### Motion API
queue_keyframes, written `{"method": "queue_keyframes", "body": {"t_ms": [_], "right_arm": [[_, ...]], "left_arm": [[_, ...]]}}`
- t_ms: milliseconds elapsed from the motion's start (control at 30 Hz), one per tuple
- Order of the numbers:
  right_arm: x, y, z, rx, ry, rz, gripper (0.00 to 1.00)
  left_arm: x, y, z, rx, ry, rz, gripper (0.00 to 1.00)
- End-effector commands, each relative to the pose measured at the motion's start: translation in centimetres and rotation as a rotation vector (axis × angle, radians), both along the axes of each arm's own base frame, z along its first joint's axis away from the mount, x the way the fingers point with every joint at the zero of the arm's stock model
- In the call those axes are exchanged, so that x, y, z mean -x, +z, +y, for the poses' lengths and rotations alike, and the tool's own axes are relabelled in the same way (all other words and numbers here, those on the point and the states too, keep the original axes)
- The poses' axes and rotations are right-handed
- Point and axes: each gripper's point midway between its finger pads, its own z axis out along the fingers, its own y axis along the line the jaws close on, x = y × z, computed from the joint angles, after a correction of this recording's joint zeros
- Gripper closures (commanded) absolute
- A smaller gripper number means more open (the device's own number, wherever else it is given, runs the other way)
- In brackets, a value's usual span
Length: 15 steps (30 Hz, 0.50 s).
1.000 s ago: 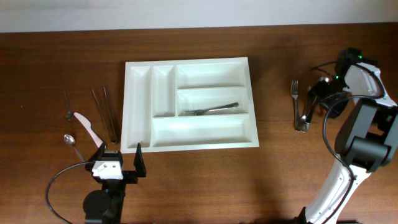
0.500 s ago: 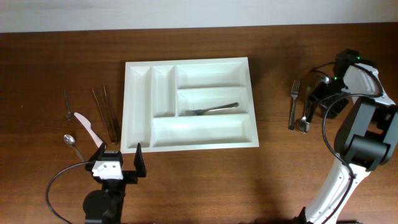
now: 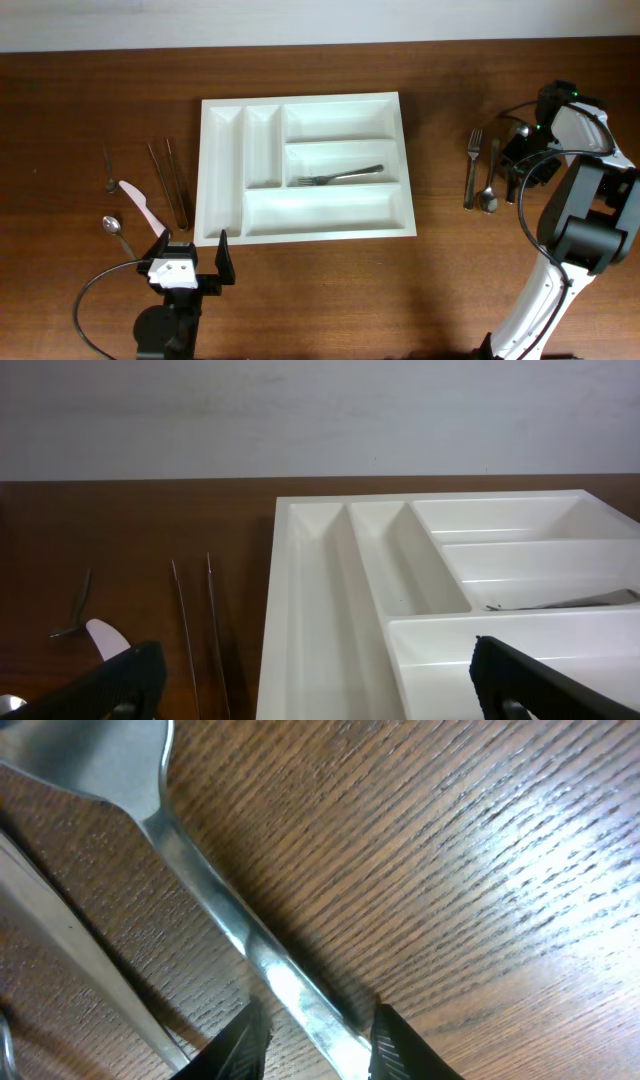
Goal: Pack container
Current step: 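Lower the right gripper onto the right cutlery and grasp a spoon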
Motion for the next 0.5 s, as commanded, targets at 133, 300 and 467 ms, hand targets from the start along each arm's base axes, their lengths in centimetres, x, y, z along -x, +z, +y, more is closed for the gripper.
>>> {"method": "queue_keyframes", "body": {"t_ms": [133, 300, 467], "right_arm": [[0.58, -0.88, -0.13, 0.01, 0.052, 0.033, 0.8], [0.57, -0.88, -0.12, 0.009, 0.066, 0.033, 0.9], [0.58, -0.88, -0.1, 0.008, 0.098, 0.033, 0.96]], "left_arm": [[0.01, -0.09, -0.18, -0.014, -0.012, -0.005, 0.01], [0.01, -0.09, -0.18, -0.014, -0.012, -0.005, 0.01], [0.01, -0.09, -0.18, -0.014, -0.012, -0.005, 0.01]]}}
